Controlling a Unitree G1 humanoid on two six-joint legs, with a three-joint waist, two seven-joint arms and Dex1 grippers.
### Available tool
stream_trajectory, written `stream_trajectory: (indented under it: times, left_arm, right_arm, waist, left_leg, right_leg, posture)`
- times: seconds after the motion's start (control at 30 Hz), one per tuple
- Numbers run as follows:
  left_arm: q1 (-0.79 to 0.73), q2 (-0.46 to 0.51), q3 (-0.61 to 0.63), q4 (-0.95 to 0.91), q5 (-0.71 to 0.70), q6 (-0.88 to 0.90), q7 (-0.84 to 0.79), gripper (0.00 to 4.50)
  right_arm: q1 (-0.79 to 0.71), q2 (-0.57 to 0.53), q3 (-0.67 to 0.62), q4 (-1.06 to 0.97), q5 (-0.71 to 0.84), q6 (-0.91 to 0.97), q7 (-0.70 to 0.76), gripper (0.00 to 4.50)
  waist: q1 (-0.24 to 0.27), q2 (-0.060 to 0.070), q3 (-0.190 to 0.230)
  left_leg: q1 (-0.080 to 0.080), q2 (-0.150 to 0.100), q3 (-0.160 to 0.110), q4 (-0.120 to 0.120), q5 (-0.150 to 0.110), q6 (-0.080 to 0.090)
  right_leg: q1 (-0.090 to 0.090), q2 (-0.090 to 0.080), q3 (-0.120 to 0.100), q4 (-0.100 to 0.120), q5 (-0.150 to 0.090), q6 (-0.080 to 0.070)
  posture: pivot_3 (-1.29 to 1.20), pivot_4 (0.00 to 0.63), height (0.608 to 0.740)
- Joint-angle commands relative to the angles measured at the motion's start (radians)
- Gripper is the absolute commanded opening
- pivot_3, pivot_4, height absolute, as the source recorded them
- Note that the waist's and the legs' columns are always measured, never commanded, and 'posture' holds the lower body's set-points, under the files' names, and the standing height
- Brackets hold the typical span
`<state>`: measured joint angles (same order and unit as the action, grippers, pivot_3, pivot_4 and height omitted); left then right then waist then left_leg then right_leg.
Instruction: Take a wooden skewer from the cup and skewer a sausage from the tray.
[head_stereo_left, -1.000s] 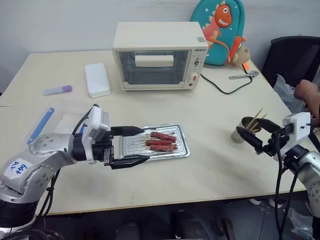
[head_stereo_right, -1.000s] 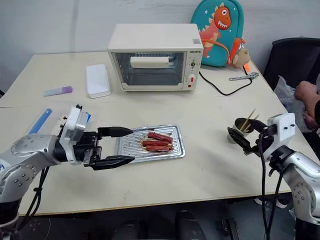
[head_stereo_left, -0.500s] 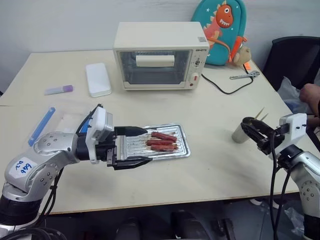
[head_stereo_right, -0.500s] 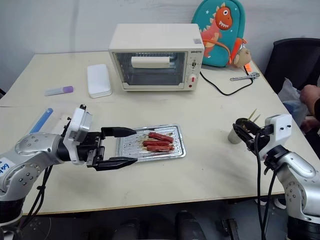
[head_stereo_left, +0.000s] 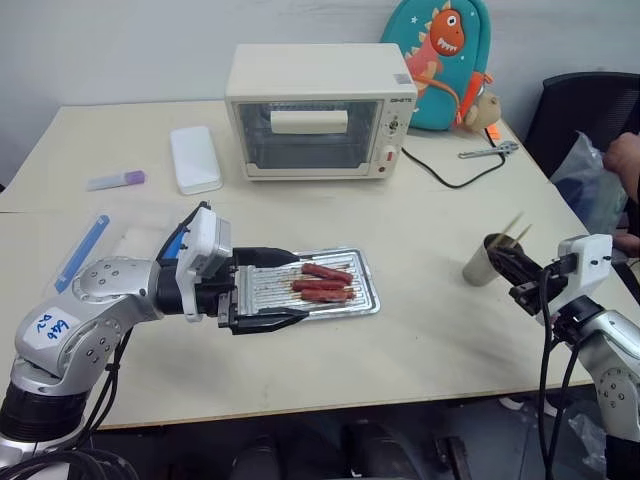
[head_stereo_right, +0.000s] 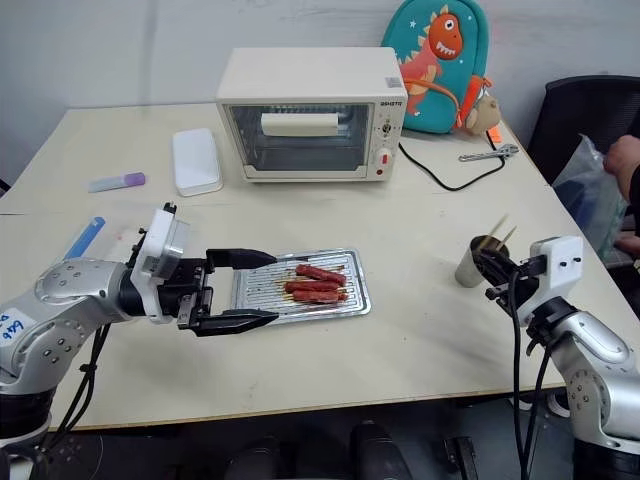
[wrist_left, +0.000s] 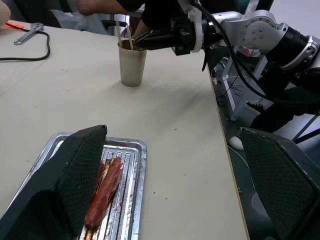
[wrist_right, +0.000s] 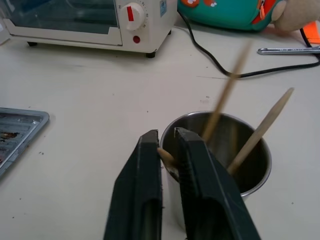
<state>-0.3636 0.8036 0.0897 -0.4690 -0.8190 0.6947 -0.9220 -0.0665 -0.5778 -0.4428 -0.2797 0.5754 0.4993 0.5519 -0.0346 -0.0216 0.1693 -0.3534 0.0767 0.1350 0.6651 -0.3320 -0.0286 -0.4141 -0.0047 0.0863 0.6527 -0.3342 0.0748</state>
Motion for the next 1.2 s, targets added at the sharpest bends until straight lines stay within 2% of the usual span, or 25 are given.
stream_trajectory:
  times: [0.03,0.2,0.37,0.57,0.6,0.7,0.8,0.93,1.07,1.13,1.2]
  left_arm:
    - [-0.018,-0.007,0.001,-0.009,0.01,-0.024,-0.015,4.5]
    - [-0.018,-0.018,-0.007,-0.002,0.024,-0.037,-0.02,4.5]
    - [-0.011,-0.03,-0.019,-0.004,0.037,-0.052,-0.025,4.5]
    - [-0.009,-0.056,-0.025,0.007,0.061,-0.081,-0.023,4.5]
    - [-0.01,-0.062,-0.026,0.01,0.066,-0.087,-0.021,4.5]
    - [-0.037,-0.118,-0.034,0.033,0.125,-0.137,0.041,4.5]
    - [-0.054,-0.15,-0.05,0.044,0.194,-0.198,0.063,4.5]
    - [-0.06,-0.182,-0.059,0.046,0.238,-0.245,0.081,4.5]
    - [-0.074,-0.224,-0.08,0.05,0.292,-0.297,0.116,4.5]
    - [-0.079,-0.248,-0.085,0.05,0.303,-0.305,0.132,4.5]
    - [-0.086,-0.267,-0.088,0.051,0.306,-0.305,0.146,4.5]
  right_arm:
    - [-0.018,-0.013,-0.028,-0.033,0.019,-0.009,-0.01,0.02]
    - [-0.038,-0.048,-0.053,-0.068,0.053,0.038,-0.016,0.02]
    - [-0.065,-0.131,-0.12,-0.114,0.132,0.129,-0.012,0.02]
    - [-0.12,-0.336,-0.247,-0.111,0.242,0.266,0.042,0.02]
    - [-0.145,-0.365,-0.266,-0.096,0.276,0.299,0.041,0.02]
    - [-0.23,-0.47,-0.307,-0.035,0.529,0.535,0.049,0.02]
    - [-0.309,-0.518,-0.265,-0.016,0.684,0.632,0.048,0.02]
    - [-0.497,-0.481,-0.16,0.121,0.978,0.696,-0.168,0.02]
    - [-0.559,-0.407,-0.019,0.18,1.293,0.624,-0.407,0.02]
    - [-0.569,-0.332,0.039,0.174,1.379,0.585,-0.5,0.02]
    - [-0.577,-0.232,0.066,0.154,1.397,0.565,-0.547,0.02]
  waist:
    - [0.0,0.0,0.0]
    - [0.0,0.0,0.0]
    - [0.002,0.001,0.0]
    - [0.002,0.002,0.002]
    - [0.002,0.002,0.002]
    - [0.001,0.002,0.002]
    - [0.0,0.001,0.002]
    - [-0.011,0.001,0.002]
    - [-0.02,-0.001,0.003]
    - [-0.021,-0.001,0.003]
    - [-0.022,-0.001,0.003]
  left_leg:
    - [0.0,0.0,0.0,0.0,0.0,0.0]
    - [0.0,0.0,0.0,0.0,0.0,0.0]
    - [0.0,0.002,0.001,0.0,0.0,0.0]
    - [0.0,0.002,0.001,0.0,0.0,0.0]
    - [0.0,0.002,0.001,0.0,0.0,0.0]
    - [0.0,0.003,0.001,0.0,0.0,0.0]
    - [0.0,0.004,0.0,0.0,-0.001,0.0]
    - [0.0,0.005,0.001,0.0,-0.001,0.0]
    - [-0.001,0.006,0.0,0.0,-0.001,0.0]
    - [-0.002,0.006,0.0,0.0,-0.001,0.0]
    - [-0.003,0.006,0.0,0.001,-0.001,0.0]
  right_leg:
    - [0.0,0.0,0.0,0.0,0.0,0.0]
    - [0.0,0.0,0.0,0.0,0.0,0.0]
    - [0.0,0.0,0.001,0.0,0.0,0.0]
    - [0.0,0.0,0.001,0.0,0.0,0.0]
    - [0.0,-0.001,0.002,0.0,0.0,0.0]
    - [0.0,0.0,0.002,-0.001,0.0,0.0]
    - [0.0,0.001,0.002,-0.001,0.0,0.0]
    - [0.0,0.001,0.004,-0.001,0.0,0.0]
    - [-0.001,0.001,0.004,-0.002,0.0,0.001]
    - [-0.001,0.001,0.003,-0.002,0.0,0.001]
    - [-0.002,0.001,0.003,-0.002,0.0,0.001]
  posture:
    - [0.0,0.15,0.74]
    - [0.0,0.15,0.74]
    - [0.0,0.15,0.74]
    - [0.0,0.15,0.74]
    - [0.0,0.15,0.74]
    - [0.0,0.15,0.74]
    - [0.0,0.15,0.74]
    - [0.0,0.15,0.74]
    - [0.0,0.15,0.74]
    - [0.0,0.15,0.74]
    - [0.0,0.15,0.74]
